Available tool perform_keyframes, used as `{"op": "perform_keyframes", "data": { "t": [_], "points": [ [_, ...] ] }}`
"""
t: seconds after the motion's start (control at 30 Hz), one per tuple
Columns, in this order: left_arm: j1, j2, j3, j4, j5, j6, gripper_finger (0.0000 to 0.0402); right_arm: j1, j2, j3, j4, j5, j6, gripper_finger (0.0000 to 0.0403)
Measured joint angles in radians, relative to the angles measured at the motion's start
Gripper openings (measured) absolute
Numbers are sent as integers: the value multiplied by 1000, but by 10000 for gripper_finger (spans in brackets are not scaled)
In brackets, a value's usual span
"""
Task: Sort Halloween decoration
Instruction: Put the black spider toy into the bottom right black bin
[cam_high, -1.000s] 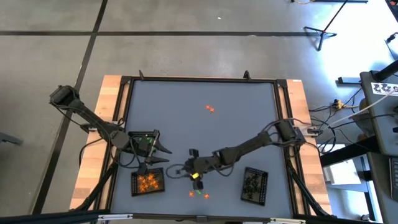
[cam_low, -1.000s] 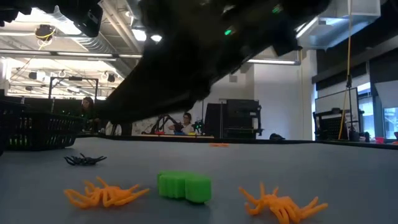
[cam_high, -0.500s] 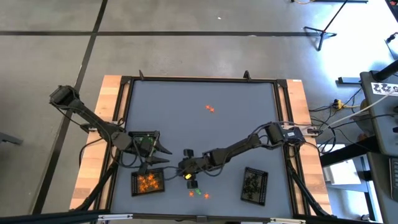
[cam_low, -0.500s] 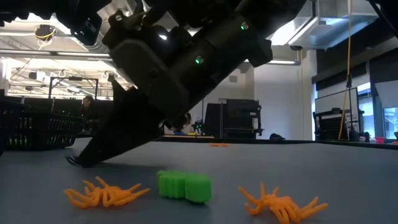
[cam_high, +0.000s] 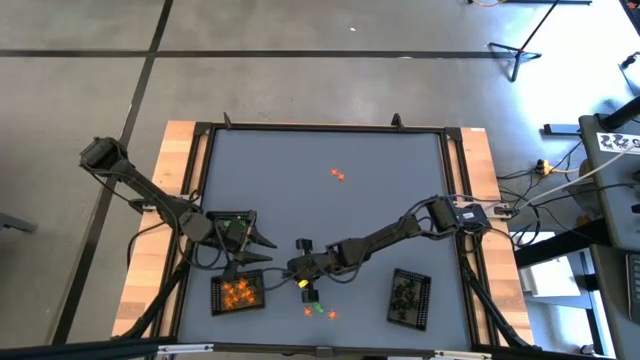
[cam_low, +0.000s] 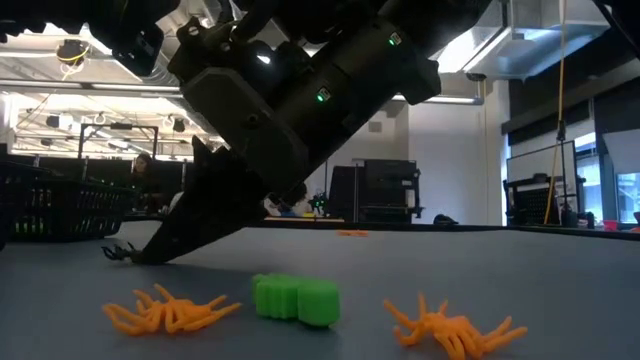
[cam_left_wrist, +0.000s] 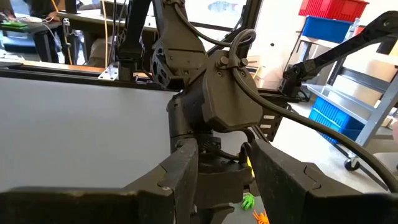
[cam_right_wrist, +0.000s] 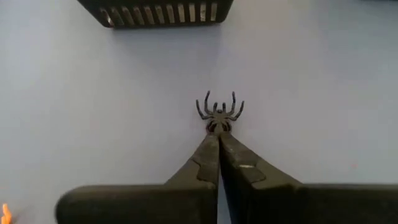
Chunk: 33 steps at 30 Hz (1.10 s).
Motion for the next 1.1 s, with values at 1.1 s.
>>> {"op": "perform_keyframes", "data": {
  "t": [1.1],
  "points": [
    [32, 7, 258, -1003, -8, -317, 144, -12, -187, -6, -280, 106, -20, 39]
  ]
}}
